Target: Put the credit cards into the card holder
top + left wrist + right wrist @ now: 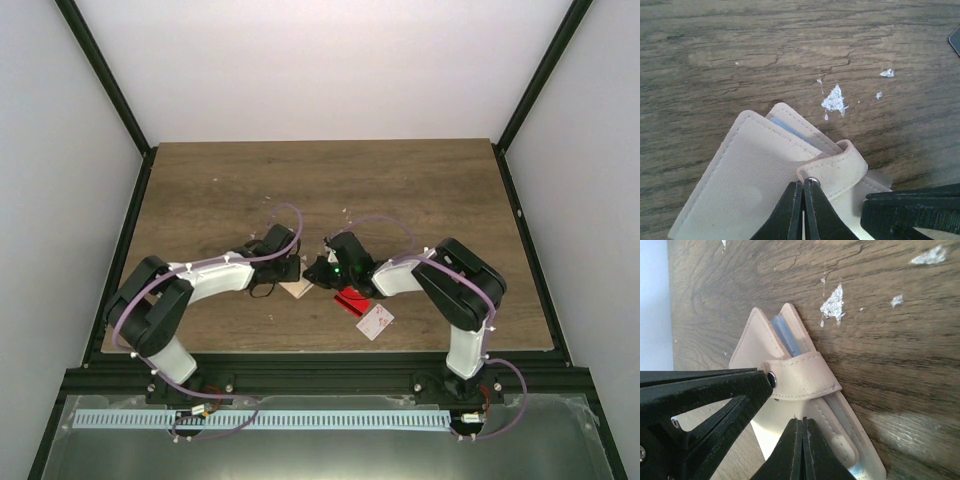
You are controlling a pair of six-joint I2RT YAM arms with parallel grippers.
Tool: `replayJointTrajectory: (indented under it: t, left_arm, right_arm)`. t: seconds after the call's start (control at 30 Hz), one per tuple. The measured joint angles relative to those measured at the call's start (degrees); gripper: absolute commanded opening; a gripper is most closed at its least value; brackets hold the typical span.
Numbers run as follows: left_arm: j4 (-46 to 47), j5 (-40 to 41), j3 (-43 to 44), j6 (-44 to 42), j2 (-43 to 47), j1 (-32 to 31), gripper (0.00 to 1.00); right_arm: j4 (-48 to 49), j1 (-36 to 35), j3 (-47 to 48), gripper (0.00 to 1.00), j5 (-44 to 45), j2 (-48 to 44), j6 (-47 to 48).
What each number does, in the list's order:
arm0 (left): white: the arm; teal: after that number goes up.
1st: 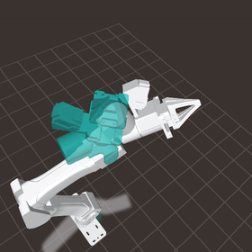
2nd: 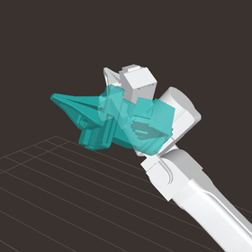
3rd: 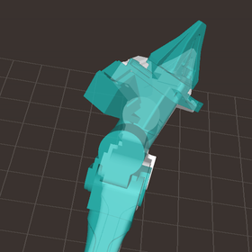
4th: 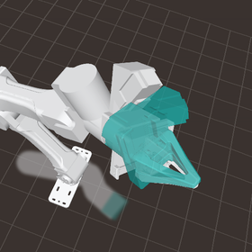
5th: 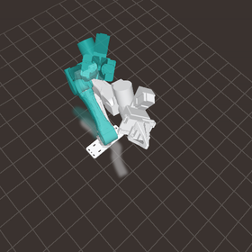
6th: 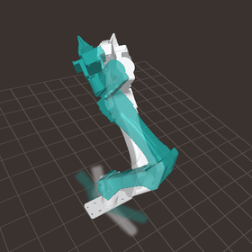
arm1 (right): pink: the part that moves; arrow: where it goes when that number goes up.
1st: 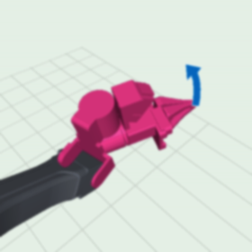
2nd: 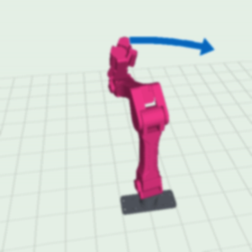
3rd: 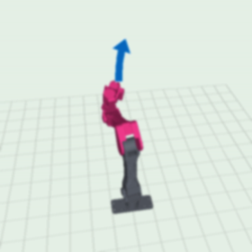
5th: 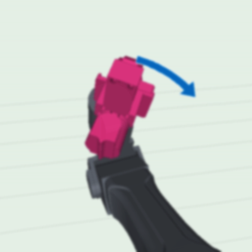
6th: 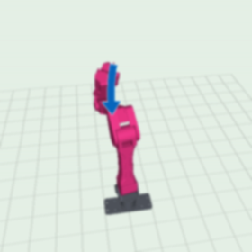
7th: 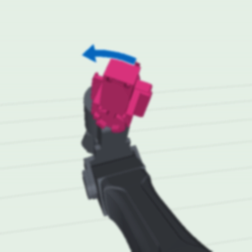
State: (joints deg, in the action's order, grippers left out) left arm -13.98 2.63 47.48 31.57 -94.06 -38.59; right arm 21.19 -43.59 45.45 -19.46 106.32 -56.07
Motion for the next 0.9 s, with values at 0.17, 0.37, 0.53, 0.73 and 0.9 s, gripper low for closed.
replayJointTrajectory:
  t: [0.17, 0.37, 0.53, 0.73, 0.9]
  left_arm:
    - [0.2, -0.28, -1.18, 0.42, 1.11, -0.76, 0.04]
    - [0.42, -1.44, -2.45, 1.03, 2.27, -1.6, 0.04]
    - [0.96, -1.7, -3.08, 1.14, 2.82, -1.6, 0.06]
    - [-1.64, -2.12, -4.24, 1.27, 5.01, -2.16, 0.11]
    - [-4.52, -2.32, -5.22, 1.29, 7.21, -2.36, 0.13]
  right_arm:
    - [-1.95, 0.02, -0.11, 0.01, 0.52, -1.25, 1.27]
    - [-8.48, 0.24, -0.9, 0.09, 2.43, -5.88, 4.04]
    - [-14.32, 0.46, -1.11, 0.24, 5.9, -14.08, 6.93]
    - [-19.8, 0.52, -1.11, 0.37, 13.25, -24.68, 10.82]
    - [-24.52, 0.94, -1.11, 0.41, 19.21, -29.92, 12.81]
